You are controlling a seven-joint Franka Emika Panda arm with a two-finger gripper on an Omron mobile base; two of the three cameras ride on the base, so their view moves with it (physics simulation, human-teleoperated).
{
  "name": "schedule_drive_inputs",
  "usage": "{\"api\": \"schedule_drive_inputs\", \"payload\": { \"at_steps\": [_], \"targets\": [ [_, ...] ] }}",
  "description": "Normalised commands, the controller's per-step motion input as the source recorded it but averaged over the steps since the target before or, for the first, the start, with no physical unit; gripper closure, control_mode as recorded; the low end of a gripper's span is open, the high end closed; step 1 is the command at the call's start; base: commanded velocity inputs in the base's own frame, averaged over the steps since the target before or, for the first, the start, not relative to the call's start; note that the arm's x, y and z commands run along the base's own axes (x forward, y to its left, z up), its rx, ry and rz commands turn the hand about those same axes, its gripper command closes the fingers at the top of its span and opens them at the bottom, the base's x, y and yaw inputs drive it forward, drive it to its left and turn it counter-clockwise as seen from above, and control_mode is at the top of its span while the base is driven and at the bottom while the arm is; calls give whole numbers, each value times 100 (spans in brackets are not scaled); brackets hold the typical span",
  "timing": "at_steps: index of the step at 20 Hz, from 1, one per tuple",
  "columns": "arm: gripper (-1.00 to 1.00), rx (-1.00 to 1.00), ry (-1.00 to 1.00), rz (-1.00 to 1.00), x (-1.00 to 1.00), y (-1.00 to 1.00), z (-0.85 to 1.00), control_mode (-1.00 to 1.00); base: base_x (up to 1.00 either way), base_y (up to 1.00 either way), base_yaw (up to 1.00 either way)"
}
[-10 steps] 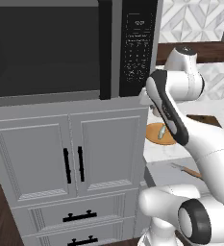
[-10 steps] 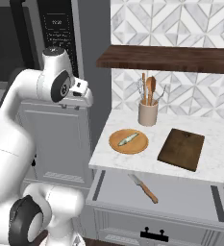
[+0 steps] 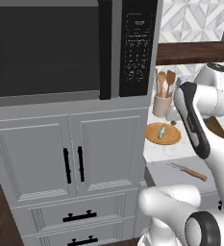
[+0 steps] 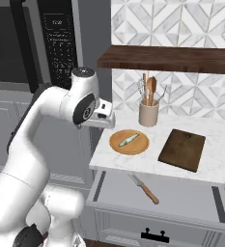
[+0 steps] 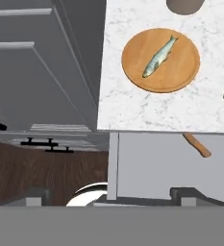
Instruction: Pick up the knife from the drawer and place it on the cutting board. Then place the meat from the plate to the cutting board.
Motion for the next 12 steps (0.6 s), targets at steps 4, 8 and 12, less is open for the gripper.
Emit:
{"api": "schedule_drive_inputs", "payload": {
  "at_steps": [4,8,12],
  "targets": [
    [-100,3,5,31,-39,-100,-100,-100,0,0,0],
    [-100,0,0,22,1,-62,-62,-100,0,0,0],
    [-100,0,5,12,10,-49,-62,-100,0,0,0]
  ]
}}
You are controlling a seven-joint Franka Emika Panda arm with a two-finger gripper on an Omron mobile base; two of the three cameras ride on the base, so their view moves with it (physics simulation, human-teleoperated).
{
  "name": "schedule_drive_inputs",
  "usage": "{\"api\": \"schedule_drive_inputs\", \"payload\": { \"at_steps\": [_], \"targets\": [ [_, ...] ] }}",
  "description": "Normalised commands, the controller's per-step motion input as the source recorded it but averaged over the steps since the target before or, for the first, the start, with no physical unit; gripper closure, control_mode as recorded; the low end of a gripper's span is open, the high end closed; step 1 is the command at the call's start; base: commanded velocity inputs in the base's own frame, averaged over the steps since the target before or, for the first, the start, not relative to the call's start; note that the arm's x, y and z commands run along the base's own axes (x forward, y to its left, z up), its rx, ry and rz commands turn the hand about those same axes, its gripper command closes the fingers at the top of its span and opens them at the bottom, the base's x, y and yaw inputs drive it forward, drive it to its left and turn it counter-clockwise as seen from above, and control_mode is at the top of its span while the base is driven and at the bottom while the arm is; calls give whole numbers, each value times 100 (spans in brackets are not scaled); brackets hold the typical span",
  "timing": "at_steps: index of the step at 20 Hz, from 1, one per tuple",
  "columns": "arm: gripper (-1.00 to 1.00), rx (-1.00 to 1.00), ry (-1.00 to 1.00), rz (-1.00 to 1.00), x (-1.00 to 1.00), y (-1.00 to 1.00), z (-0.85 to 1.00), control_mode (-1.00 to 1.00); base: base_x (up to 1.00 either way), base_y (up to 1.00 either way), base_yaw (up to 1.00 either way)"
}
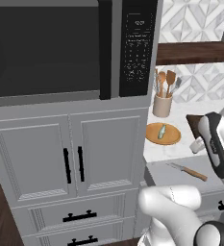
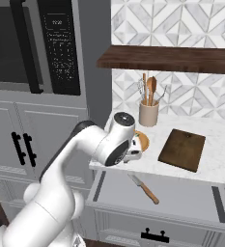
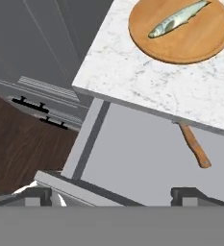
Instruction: Pick up the knife from the drawer and place it on the cutting board. Then place the meat from the plate to the cutting board.
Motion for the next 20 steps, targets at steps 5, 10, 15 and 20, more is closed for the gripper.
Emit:
{"api": "schedule_drive_inputs", "payload": {
  "at_steps": [5,10,15,20],
  "targets": [
    [-100,0,13,6,28,-41,-83,-100,0,0,0],
    [-100,0,0,1,5,-44,-65,-100,0,0,0],
    [-100,0,0,-1,1,-47,-36,-100,0,0,0],
    [-100,0,0,-1,10,-17,-39,-100,0,0,0]
  ]
}}
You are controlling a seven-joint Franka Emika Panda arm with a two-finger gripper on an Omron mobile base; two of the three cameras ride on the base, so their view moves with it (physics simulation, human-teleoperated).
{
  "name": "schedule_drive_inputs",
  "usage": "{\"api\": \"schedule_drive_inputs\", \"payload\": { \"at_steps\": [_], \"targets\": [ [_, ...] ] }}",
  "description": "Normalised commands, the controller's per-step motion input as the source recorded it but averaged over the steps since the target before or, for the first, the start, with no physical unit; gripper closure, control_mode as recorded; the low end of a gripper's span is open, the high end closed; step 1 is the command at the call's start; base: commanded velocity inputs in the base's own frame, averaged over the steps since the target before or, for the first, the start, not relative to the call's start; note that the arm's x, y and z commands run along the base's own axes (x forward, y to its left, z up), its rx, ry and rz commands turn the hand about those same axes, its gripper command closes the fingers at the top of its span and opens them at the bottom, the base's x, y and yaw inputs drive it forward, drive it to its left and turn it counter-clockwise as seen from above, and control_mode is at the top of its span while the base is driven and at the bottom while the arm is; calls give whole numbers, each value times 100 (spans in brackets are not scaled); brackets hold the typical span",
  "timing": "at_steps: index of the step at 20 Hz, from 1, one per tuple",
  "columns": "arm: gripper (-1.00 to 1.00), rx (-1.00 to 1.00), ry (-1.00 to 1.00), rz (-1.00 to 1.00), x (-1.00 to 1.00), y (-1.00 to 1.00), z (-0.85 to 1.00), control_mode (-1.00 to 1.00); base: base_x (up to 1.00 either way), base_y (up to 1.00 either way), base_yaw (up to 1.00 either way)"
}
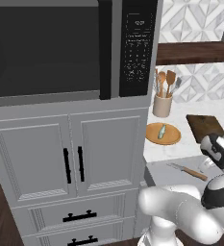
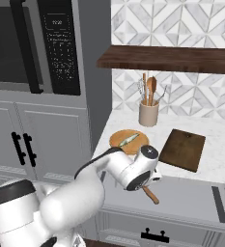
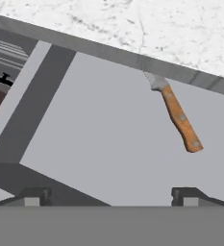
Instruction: Pick up the knife from the drawer and place it on the cutting board. Then place the meat from the plate to the cutting board.
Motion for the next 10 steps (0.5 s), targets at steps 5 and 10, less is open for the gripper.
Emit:
{"api": "schedule_drive_inputs", "payload": {
  "at_steps": [5,10],
  "targets": [
    [-100,0,0,0,16,-33,-44,-100,0,0,0],
    [-100,0,0,0,16,-36,-44,-100,0,0,0]
  ]
}}
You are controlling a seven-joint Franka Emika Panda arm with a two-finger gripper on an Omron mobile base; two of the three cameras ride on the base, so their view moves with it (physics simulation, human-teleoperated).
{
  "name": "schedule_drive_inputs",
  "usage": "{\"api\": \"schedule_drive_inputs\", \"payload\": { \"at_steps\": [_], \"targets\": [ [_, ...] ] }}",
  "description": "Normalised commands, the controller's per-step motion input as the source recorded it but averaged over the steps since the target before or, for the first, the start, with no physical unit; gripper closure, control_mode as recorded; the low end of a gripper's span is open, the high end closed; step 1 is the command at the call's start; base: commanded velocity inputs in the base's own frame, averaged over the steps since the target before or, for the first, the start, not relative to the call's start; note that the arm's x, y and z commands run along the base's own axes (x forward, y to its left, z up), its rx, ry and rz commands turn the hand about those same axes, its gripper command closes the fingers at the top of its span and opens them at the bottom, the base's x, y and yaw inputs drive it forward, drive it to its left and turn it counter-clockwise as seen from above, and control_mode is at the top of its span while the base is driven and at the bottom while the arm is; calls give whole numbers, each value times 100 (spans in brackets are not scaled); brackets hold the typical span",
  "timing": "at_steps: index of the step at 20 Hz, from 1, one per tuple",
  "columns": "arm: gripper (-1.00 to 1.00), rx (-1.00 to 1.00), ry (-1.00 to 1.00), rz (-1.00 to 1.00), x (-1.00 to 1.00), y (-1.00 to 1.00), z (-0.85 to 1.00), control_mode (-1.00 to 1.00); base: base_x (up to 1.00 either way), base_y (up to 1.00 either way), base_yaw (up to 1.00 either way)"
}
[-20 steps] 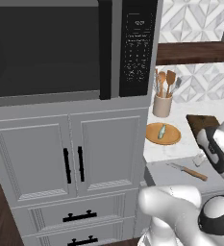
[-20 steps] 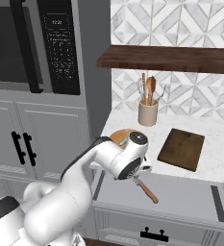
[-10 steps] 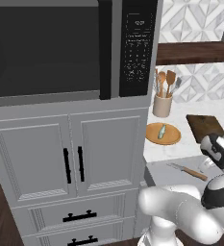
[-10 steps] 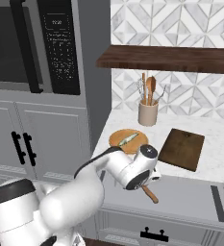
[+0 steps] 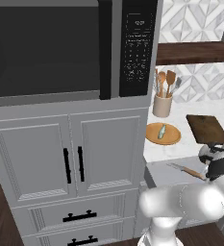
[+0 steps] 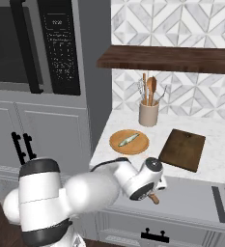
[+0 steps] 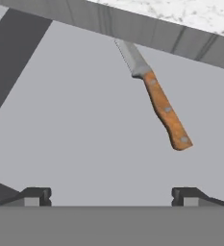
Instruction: Pick up the knife from the drawer and place it on the cutting board. Then place the meat from the plate to the cutting board.
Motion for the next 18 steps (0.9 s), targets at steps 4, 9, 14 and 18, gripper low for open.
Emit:
{"api": "schedule_drive_inputs", "payload": {
  "at_steps": [4,9,14,18],
  "targets": [
    [-100,2,0,0,20,-43,-19,-100,0,0,0],
    [-100,3,2,0,30,-48,-12,-100,0,0,0],
    [-100,1,6,0,34,-32,-28,-100,0,0,0],
    [-100,0,5,0,34,-15,-29,-100,0,0,0]
  ]
}}
